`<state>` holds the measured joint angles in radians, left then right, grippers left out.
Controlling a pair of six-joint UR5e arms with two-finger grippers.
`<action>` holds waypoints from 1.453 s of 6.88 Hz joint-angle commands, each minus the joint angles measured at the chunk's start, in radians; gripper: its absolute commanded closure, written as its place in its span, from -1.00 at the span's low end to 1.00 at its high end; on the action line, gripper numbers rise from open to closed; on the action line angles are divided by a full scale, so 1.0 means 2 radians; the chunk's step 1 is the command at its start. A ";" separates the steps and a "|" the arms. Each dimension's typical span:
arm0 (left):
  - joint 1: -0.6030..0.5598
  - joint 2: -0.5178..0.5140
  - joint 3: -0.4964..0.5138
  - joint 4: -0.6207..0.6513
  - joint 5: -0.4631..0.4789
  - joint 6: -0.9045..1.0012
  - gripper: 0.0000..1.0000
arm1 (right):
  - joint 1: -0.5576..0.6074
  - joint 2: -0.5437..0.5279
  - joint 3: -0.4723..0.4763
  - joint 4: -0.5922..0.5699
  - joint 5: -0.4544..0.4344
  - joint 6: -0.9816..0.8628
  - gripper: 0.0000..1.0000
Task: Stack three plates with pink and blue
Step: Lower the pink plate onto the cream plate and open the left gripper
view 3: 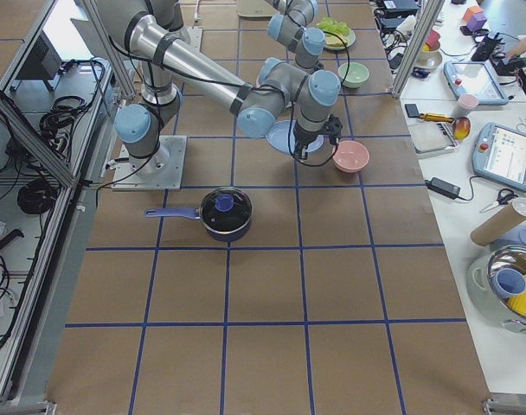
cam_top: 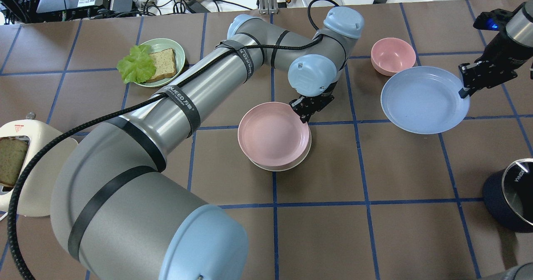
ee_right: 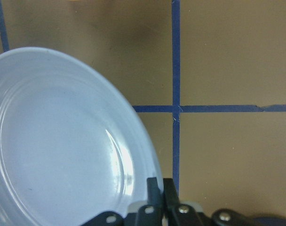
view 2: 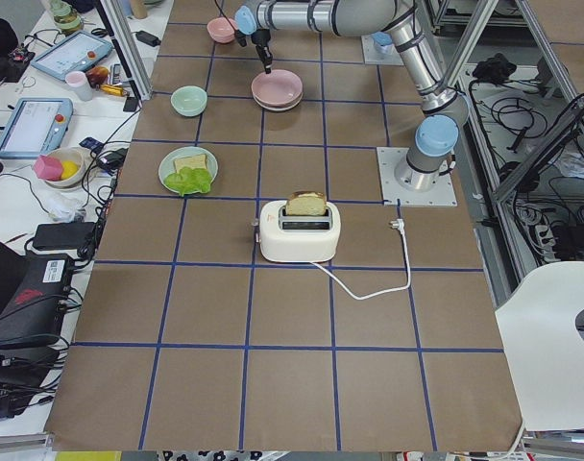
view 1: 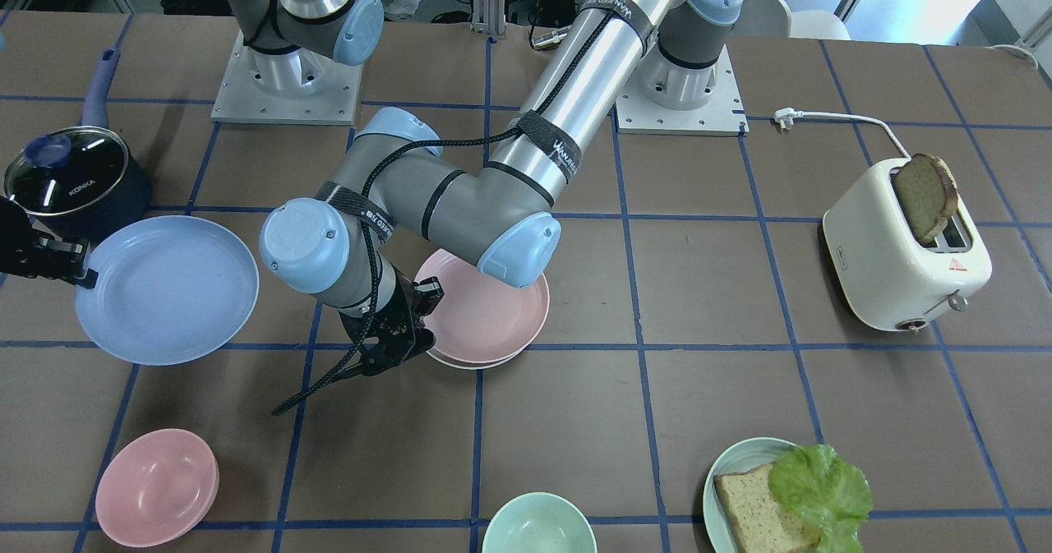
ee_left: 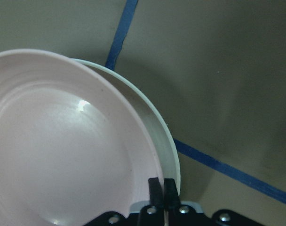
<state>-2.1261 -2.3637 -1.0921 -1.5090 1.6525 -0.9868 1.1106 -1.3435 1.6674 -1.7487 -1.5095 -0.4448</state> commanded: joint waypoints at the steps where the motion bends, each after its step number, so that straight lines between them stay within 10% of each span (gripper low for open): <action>1: 0.001 -0.001 0.000 0.000 -0.001 0.000 1.00 | 0.000 0.001 0.000 0.000 0.000 0.000 1.00; 6: 0.000 -0.005 0.000 -0.001 -0.008 -0.001 1.00 | 0.000 0.000 -0.001 0.000 -0.001 0.000 1.00; 7: 0.000 -0.005 -0.001 -0.001 -0.009 -0.001 -0.61 | 0.000 0.000 -0.001 0.000 -0.001 0.000 1.00; 8: 0.000 -0.001 -0.001 -0.005 -0.006 -0.001 -0.96 | 0.001 0.000 -0.001 0.000 -0.001 0.000 1.00; 10: 0.003 0.018 0.001 -0.006 -0.006 0.006 -1.00 | 0.000 0.001 -0.002 0.001 -0.001 0.000 1.00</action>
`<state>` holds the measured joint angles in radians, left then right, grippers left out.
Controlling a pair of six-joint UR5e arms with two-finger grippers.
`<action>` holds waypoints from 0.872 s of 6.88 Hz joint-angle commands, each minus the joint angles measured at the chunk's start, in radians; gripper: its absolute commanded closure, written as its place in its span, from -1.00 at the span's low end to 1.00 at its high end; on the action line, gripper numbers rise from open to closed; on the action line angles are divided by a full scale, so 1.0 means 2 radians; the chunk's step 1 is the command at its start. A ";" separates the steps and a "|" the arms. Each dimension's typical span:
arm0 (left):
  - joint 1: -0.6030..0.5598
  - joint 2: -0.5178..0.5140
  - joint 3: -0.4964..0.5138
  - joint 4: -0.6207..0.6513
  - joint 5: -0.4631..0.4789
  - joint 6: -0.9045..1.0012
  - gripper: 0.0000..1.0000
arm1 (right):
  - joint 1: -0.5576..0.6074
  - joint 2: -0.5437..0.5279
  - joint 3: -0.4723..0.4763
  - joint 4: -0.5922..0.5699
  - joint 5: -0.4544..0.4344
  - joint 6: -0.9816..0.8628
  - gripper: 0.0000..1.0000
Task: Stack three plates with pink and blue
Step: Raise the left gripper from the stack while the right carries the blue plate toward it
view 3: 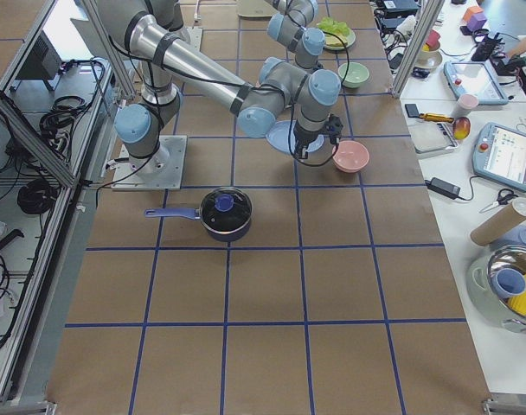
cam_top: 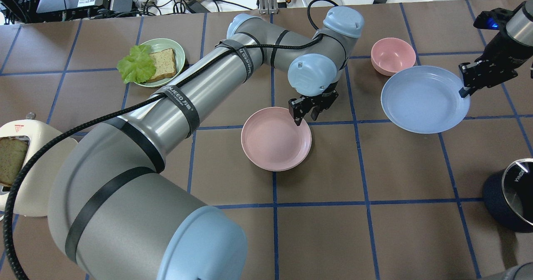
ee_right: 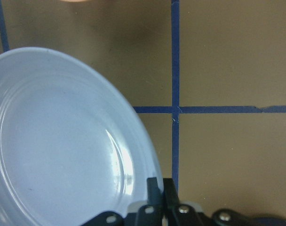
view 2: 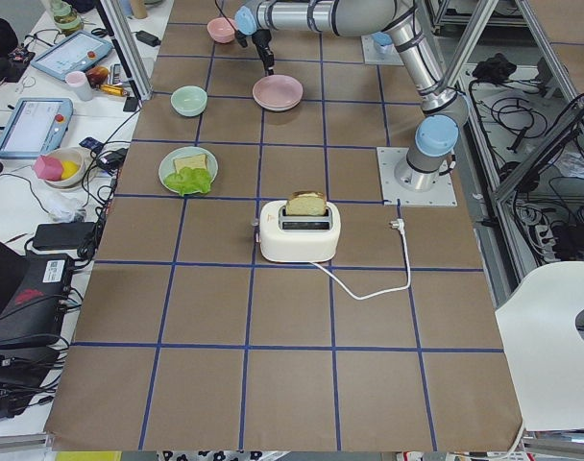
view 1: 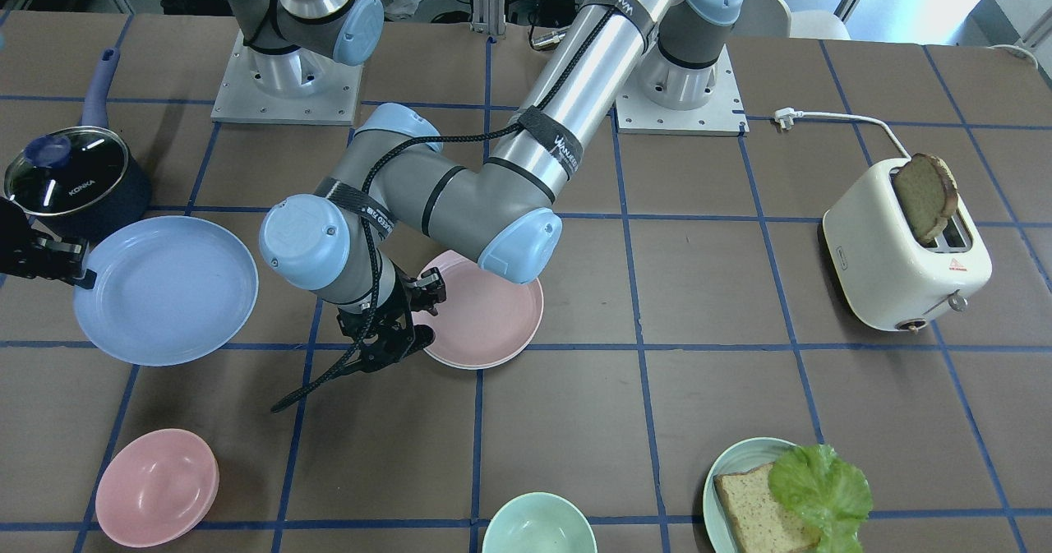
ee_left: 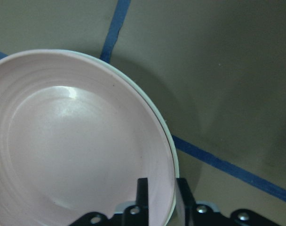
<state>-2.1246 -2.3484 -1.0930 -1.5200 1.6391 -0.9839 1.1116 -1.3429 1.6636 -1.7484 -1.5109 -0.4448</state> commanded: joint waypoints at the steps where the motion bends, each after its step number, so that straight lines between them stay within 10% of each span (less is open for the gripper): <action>1: 0.006 0.027 0.001 -0.001 0.003 0.009 -1.00 | -0.001 0.000 0.000 0.001 0.000 0.000 1.00; 6: 0.081 0.129 -0.008 -0.021 0.007 0.223 -1.00 | 0.021 -0.005 -0.004 0.000 0.006 0.006 1.00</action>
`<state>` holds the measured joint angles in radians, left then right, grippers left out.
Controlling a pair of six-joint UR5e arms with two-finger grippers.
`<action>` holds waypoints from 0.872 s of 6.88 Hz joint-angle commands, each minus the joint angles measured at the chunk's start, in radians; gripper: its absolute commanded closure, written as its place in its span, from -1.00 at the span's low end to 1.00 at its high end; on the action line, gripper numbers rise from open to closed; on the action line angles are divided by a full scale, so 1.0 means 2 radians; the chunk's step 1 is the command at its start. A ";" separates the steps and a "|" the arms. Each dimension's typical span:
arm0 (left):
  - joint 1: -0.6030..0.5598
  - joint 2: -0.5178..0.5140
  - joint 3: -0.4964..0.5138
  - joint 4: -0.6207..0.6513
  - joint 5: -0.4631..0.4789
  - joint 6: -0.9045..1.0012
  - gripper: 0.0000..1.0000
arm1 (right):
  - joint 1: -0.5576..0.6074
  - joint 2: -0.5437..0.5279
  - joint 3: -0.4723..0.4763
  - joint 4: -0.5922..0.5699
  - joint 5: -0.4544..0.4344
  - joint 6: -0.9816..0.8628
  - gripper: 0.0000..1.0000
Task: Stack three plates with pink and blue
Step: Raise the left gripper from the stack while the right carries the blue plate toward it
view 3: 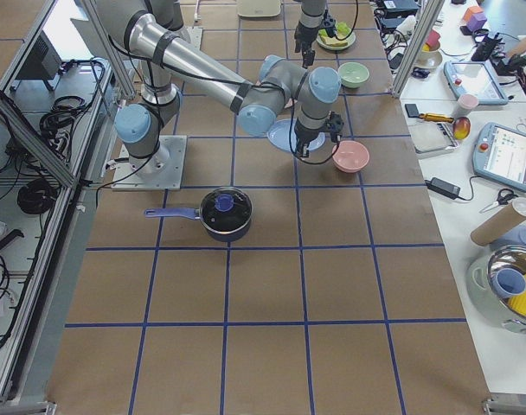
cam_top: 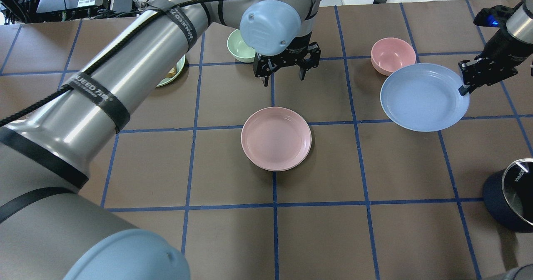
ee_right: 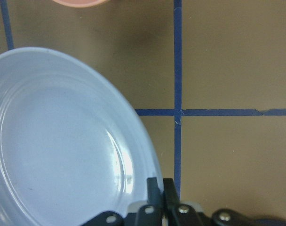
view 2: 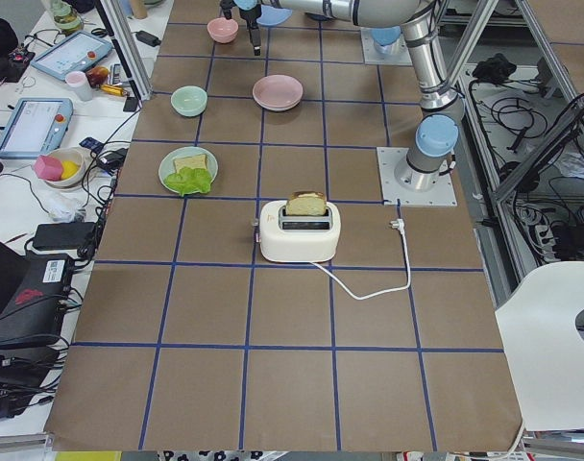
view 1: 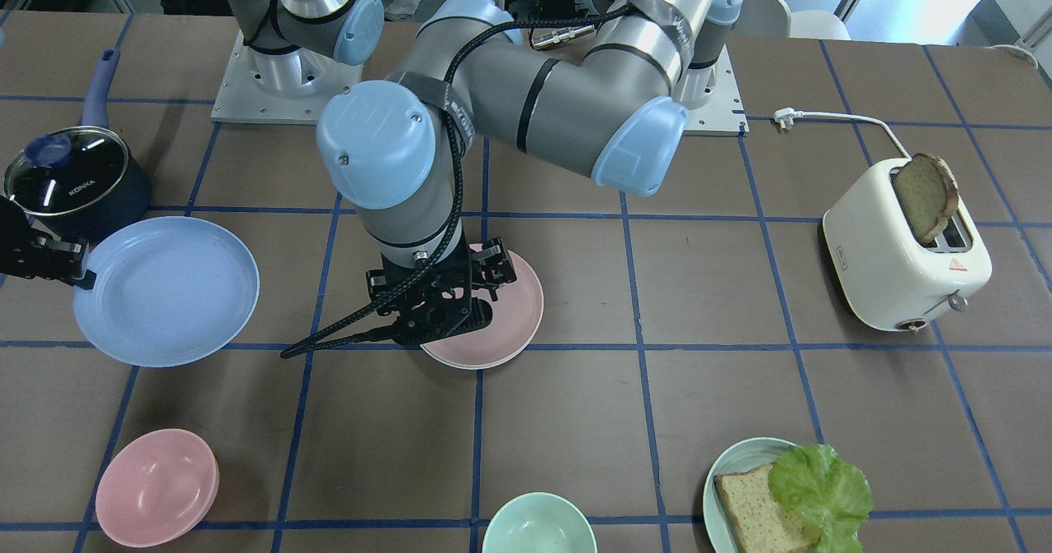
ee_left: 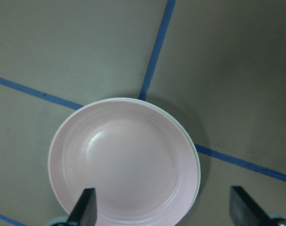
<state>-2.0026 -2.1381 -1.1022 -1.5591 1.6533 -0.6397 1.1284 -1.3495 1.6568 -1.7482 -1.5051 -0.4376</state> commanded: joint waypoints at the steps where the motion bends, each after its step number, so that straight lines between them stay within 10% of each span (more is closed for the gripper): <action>1: 0.036 0.040 -0.008 -0.002 -0.001 0.095 -1.00 | 0.045 -0.004 -0.005 -0.001 -0.003 0.033 1.00; 6: 0.179 0.142 -0.107 0.000 -0.009 0.375 -1.00 | 0.144 -0.005 -0.012 -0.002 -0.001 0.162 1.00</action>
<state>-1.7262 -1.9115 -1.2443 -1.5609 1.6418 -0.0251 1.3600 -1.3591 1.6351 -1.7505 -1.5068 -0.1681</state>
